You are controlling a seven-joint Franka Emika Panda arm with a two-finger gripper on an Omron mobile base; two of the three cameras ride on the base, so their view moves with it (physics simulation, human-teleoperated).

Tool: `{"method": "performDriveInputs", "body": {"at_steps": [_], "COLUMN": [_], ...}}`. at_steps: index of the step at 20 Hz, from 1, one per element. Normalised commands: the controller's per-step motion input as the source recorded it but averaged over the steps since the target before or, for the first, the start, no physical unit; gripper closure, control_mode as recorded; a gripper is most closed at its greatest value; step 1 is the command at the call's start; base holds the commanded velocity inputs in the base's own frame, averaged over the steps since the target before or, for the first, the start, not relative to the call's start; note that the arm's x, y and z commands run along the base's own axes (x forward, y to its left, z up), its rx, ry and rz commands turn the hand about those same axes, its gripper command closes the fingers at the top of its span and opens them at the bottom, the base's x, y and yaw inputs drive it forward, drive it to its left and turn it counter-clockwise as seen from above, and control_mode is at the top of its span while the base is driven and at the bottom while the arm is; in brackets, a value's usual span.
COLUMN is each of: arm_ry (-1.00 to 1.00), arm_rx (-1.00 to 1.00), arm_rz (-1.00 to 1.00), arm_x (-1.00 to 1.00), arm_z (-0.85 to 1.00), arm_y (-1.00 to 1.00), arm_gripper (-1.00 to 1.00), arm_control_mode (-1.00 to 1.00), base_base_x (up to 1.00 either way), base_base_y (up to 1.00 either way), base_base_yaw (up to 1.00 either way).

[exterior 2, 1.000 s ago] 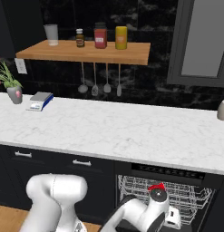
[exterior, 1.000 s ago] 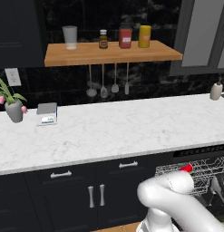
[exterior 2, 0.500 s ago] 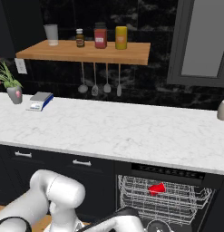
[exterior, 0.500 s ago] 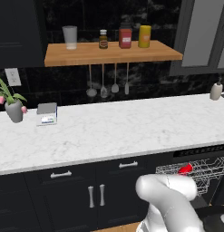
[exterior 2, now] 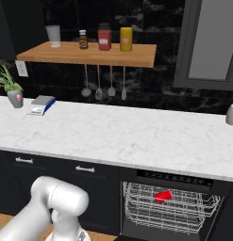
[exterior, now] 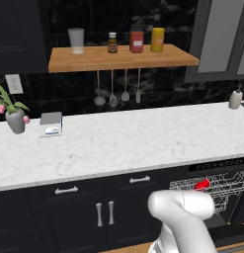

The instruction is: Pick up the cup and bowl from the counter, place them in the dishwasher, and close the dishwasher door.

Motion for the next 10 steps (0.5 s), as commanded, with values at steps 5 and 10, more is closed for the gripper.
{"method": "performDriveInputs", "body": {"at_steps": [5,10], "arm_ry": [-0.28,-0.23], "arm_rx": [-0.02,0.0], "arm_rz": [0.12,0.14], "arm_x": [-0.16,0.29], "arm_z": [-1.0,-0.95], "arm_y": [-0.04,0.18], "arm_gripper": [-1.0,-1.0], "arm_control_mode": [-1.0,-1.0], "base_base_x": [0.0,0.0], "base_base_y": [0.0,0.0], "base_base_yaw": [0.0,0.0]}}
